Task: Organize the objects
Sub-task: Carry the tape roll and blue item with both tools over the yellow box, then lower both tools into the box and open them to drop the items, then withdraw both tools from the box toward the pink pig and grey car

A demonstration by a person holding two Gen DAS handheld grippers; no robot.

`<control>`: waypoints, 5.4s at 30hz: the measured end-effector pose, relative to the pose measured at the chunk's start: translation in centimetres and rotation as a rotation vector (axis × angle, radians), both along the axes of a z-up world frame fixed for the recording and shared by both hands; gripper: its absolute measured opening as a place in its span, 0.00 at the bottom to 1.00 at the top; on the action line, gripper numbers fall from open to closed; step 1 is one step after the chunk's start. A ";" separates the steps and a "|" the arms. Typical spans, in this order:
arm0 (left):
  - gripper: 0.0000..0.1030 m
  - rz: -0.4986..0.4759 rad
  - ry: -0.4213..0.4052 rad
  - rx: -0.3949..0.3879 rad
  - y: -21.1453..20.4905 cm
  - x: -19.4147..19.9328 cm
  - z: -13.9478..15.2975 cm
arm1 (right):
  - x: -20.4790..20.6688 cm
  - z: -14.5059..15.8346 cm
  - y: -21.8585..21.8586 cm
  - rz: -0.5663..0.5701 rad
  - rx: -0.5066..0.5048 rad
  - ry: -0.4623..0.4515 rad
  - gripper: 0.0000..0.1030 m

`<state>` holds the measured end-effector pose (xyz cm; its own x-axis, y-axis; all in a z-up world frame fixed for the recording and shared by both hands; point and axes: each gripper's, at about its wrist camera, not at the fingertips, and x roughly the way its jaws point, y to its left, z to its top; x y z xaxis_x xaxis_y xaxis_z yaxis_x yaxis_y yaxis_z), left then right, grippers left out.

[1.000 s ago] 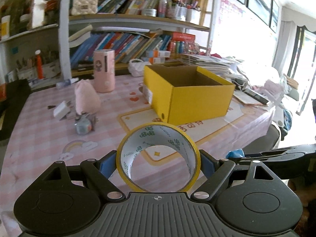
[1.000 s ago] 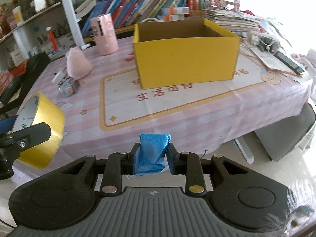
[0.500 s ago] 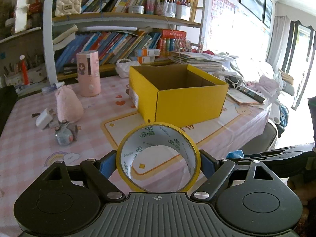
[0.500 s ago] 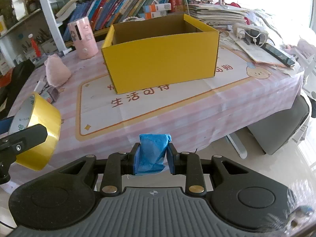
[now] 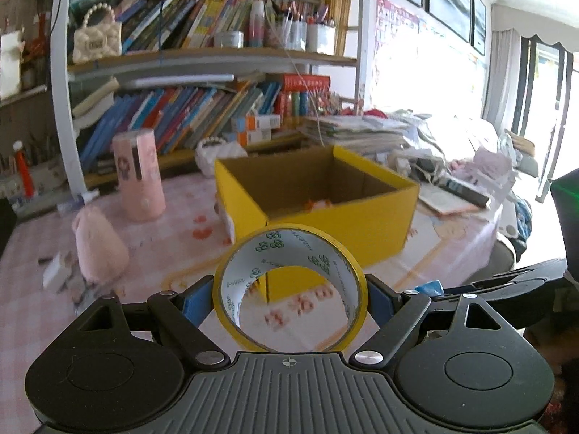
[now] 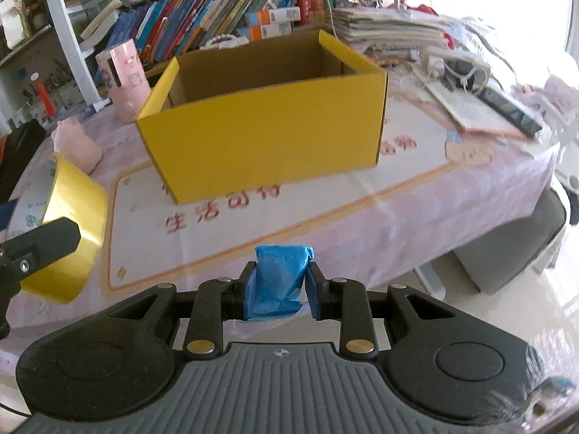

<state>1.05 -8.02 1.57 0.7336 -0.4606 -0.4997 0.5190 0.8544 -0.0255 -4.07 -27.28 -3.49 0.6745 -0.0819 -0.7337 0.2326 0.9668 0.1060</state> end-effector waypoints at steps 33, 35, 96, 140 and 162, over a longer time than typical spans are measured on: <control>0.84 0.102 -0.016 0.057 -11.4 14.8 -0.7 | 19.6 2.7 -9.7 0.311 -0.156 -0.123 0.25; 0.84 0.108 0.013 0.049 -11.4 15.4 -1.1 | 20.3 2.1 -10.0 0.327 -0.147 -0.091 0.25; 0.94 0.140 -0.128 -0.016 -7.3 9.5 2.3 | 13.5 4.5 -8.5 0.175 -0.159 -0.214 0.52; 0.94 0.289 0.126 0.103 7.0 -4.0 -3.0 | -0.8 -1.3 7.1 0.161 -0.050 0.028 0.66; 0.94 0.449 0.112 0.092 13.0 -6.3 -2.4 | -0.6 -1.0 14.5 0.371 -0.069 0.004 0.70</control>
